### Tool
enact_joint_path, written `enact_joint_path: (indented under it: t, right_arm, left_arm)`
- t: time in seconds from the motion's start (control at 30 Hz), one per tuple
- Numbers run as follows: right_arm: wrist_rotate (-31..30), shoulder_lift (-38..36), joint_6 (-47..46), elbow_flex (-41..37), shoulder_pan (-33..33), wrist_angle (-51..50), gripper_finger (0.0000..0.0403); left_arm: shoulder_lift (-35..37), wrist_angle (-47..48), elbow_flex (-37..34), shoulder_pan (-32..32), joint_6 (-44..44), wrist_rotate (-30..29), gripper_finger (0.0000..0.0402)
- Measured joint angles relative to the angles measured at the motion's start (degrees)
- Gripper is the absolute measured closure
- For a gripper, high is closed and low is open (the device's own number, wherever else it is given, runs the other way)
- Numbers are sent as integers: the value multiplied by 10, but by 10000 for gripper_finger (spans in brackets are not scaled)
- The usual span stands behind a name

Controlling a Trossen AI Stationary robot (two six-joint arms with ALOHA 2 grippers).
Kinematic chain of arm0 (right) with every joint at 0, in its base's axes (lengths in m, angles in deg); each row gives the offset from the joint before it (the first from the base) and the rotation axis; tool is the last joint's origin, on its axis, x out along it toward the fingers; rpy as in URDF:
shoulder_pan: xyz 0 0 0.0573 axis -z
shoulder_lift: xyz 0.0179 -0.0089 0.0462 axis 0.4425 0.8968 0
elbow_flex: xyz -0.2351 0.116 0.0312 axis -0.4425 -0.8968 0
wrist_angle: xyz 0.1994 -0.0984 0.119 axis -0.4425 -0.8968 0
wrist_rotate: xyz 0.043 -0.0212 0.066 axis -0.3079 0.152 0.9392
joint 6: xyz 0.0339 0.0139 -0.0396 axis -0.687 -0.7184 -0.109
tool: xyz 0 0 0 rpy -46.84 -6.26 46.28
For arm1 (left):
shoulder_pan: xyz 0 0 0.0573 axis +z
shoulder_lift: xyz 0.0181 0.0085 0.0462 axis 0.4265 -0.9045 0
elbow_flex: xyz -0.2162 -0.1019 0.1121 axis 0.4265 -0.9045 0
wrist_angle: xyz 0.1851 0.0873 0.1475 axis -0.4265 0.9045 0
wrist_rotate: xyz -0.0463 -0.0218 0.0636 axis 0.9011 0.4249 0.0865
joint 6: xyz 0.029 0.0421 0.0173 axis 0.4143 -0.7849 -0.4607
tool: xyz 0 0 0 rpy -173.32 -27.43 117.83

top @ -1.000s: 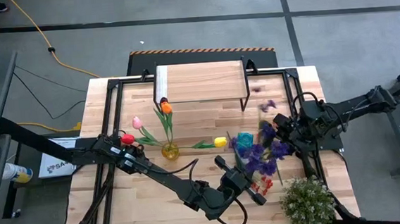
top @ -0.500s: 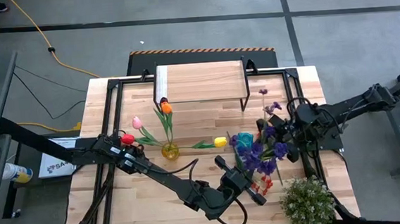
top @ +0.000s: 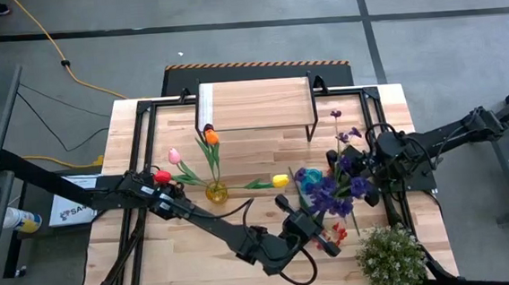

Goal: Pick and place flowers into a vace then onto a shelf
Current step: Put the purple flowers into the blue vase

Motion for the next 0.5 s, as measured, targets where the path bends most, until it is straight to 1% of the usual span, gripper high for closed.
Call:
enact_joint_path:
  t: [0.1, 0.17, 0.33, 0.5]
  right_arm:
    - [26, 0, 3, 0, 0, 5, 275]
    - [31, 0, 0, 0, 0, 5, 285]
    - [29, -1, 0, 0, 0, 5, 310]
    - [59, -1, 0, 0, 0, 20, 326]
  left_arm:
    - [0, 2, 0, -1, -4, -16, 369]
    - [0, 3, 0, -1, -4, -22, 369]
    - [0, 2, 0, 0, -3, -20, 369]
    - [0, 0, 0, -1, 1, -14, 369]
